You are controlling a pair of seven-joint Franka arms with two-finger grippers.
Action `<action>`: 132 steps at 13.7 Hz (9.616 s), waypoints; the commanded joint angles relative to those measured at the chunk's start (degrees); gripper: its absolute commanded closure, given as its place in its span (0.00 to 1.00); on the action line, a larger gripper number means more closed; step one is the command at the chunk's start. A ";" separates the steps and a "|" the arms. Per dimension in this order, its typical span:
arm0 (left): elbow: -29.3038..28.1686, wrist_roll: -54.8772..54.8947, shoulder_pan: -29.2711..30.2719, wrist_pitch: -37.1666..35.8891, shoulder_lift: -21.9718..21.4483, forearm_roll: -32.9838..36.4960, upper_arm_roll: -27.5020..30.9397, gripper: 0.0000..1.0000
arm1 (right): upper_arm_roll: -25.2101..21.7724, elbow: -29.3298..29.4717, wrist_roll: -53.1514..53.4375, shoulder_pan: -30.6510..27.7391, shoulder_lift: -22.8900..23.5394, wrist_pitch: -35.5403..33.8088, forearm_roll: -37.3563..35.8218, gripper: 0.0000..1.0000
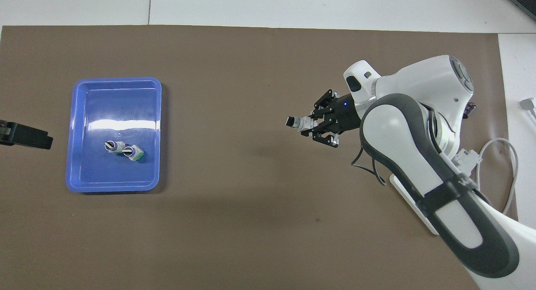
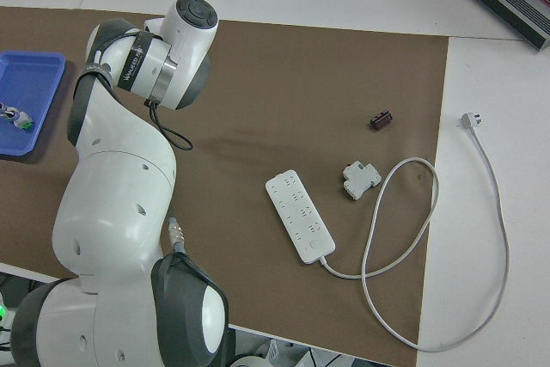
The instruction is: Turn and place switch with both arms
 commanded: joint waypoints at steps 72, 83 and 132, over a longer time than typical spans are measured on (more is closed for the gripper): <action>-29.91 23.89 -10.11 28.77 0.74 -62.83 -1.74 0.75 | 8.23 2.41 17.73 7.31 -2.49 8.71 -1.72 1.00; -29.39 18.10 -9.32 27.89 0.30 -64.06 -1.65 1.00 | 8.23 2.41 18.79 7.31 -2.67 8.71 -1.72 1.00; -11.99 -68.30 -10.55 17.87 4.78 -53.52 -2.44 1.00 | 8.32 2.58 20.02 8.02 -3.11 8.63 -1.90 1.00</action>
